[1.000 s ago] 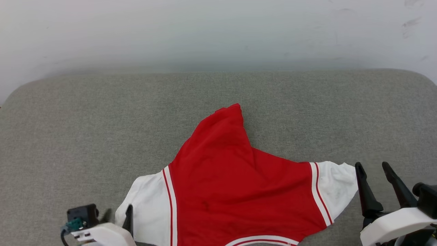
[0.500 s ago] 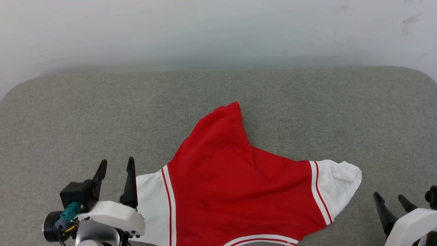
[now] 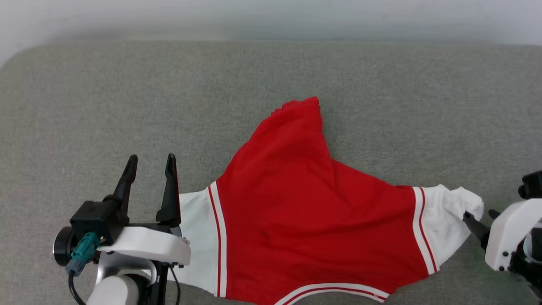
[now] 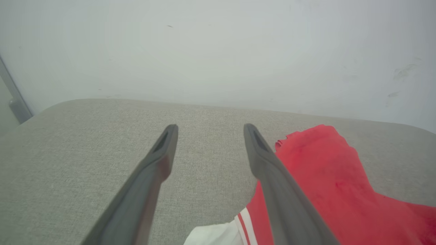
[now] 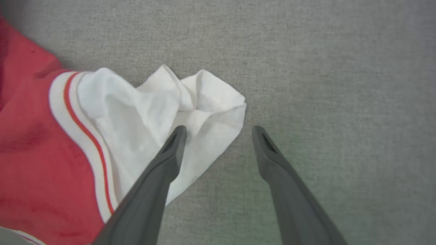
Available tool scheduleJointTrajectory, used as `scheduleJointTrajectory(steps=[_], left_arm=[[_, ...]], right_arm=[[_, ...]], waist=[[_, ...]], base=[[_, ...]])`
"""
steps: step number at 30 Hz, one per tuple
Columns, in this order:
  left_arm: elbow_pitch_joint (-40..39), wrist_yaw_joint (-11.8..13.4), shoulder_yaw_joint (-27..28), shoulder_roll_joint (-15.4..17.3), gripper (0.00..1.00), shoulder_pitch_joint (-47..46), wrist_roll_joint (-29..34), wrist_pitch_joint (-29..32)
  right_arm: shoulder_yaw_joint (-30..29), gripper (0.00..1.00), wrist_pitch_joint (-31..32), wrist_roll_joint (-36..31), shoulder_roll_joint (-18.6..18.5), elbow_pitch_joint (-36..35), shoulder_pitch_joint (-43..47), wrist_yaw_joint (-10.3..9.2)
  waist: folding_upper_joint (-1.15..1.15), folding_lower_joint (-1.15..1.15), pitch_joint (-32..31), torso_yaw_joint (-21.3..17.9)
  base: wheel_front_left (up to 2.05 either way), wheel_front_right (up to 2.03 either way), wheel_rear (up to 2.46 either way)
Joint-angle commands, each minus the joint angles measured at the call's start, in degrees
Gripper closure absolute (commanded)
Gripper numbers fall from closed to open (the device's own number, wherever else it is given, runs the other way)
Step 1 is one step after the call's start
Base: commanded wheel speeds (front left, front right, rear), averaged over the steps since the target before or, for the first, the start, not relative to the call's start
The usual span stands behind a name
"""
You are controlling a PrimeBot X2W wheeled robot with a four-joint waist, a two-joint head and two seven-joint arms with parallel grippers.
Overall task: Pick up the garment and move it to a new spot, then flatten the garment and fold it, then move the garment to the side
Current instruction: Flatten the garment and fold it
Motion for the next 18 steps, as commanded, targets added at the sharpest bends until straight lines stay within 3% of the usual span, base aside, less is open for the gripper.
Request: scheduleJointTrajectory(steps=[1,7,8,10,15,18], left_arm=[[0.0,-0.2,0.0,-0.2,0.0,-1.0,0.2,-0.5],[1.9,-0.7,-0.2,-0.8,0.0,-1.6,-0.6,-2.0],[2.2,-0.8,-0.1,-0.9,0.0,-1.6,-0.7,-2.1],[3.0,-0.8,-0.1,-1.0,0.0,-1.5,-1.0,-2.2],[5.2,-1.0,0.2,-0.2,0.0,-0.3,-2.4,-0.2],[6.2,-1.8,0.6,1.1,0.0,0.3,-4.7,4.2]], right_arm=[[0.8,0.0,0.3,0.3,-0.7,1.3,-1.4,-0.04],[6.9,0.0,3.5,3.5,-0.6,8.4,-2.2,0.07],[7.7,0.5,4.3,4.0,-0.4,9.1,-2.0,0.07],[9.0,1.0,4.6,4.7,-0.6,10.2,-1.6,0.11],[7.9,1.0,1.1,5.0,-3.0,10.1,-2.1,-0.04],[5.6,1.0,-1.2,4.3,-3.8,8.9,-1.8,-0.07]], waist=[[0.0,-0.01,2.0,1.0],[0.0,-0.01,2.6,1.8],[0.0,-0.01,2.6,1.8],[0.0,-0.01,2.3,1.8],[0.0,-0.01,0.5,1.2],[0.0,-0.01,-1.0,0.9]], base=[[0.0,0.0,0.0],[0.0,0.0,0.0],[0.0,0.0,0.0],[0.0,0.0,0.0],[0.0,0.0,0.0],[0.0,0.0,0.0]])
